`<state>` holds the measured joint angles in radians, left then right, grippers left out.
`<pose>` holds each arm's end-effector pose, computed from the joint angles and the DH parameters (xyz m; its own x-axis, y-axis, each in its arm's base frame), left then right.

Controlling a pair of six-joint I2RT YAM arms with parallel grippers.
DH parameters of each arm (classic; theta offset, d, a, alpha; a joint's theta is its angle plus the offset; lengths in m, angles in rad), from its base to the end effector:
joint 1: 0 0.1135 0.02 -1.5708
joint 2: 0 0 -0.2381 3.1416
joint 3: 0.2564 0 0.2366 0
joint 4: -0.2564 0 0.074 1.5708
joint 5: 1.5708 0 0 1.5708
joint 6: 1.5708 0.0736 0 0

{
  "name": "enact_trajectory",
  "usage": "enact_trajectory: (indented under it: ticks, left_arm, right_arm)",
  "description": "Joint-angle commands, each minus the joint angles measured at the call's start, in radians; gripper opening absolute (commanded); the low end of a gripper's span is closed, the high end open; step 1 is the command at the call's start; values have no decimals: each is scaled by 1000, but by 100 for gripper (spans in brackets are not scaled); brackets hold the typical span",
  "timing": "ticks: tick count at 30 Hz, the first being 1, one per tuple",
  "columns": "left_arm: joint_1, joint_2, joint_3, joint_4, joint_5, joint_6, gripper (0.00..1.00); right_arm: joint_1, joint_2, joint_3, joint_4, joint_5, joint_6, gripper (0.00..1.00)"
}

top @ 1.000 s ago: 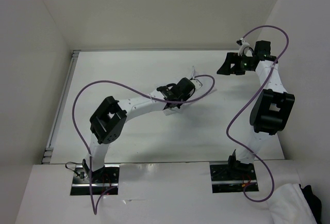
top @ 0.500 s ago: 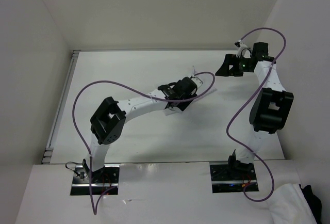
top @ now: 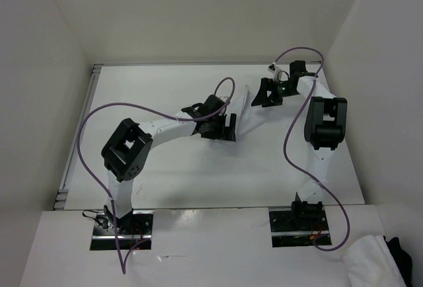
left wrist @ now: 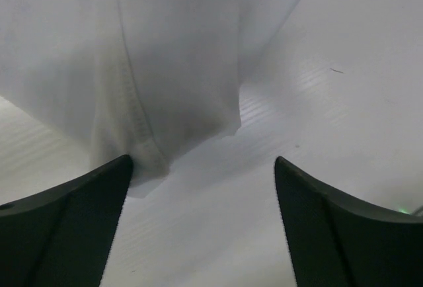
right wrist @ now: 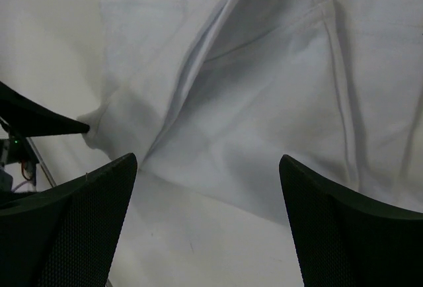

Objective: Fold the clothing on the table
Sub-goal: Fold the skirt

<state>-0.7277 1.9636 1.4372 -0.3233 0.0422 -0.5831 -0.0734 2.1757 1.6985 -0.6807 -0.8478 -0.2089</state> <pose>0.3239 -0.2927 0.1595 -0.8455 0.0165 -0.5337 0.2633 0.8824 -0.3900 0.4384 0.0231 0.1451 -0.8415 -0.0757 -0.5350 -0.4355 0.6810 0.5887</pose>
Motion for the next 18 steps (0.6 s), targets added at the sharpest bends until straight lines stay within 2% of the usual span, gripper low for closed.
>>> enact_trajectory:
  ticks: [1, 3, 5, 8, 9, 13, 16, 18]
  left_arm:
    - [-15, -77, -70, 134, 160, -188, 97]
    - [-15, -98, -103, 148, 150, -215, 100]
    - [-30, -98, -103, 94, 111, -205, 100]
    - [-52, -98, -80, 40, 10, -183, 100]
    - [-52, -98, -67, 21, 10, -169, 100]
    - [-100, -80, 43, -114, -152, -58, 100]
    - [-124, -55, 135, -212, -232, 6, 100]
    - [-124, -42, 146, -223, -263, 6, 100]
  right_arm:
    - [-2, -2, 62, 32, -66, 6, 93]
    - [-11, 7, 62, 32, -76, 6, 93]
    - [-23, 7, 40, 32, -88, -3, 93]
    - [-32, 7, 1, 21, -99, -23, 93]
    - [-32, 7, -8, 21, -99, -23, 93]
    - [-32, -2, -42, 12, -117, -43, 93]
    - [-32, -2, -53, -34, -181, -70, 86]
    - [-32, 36, -40, -74, -249, -81, 76]
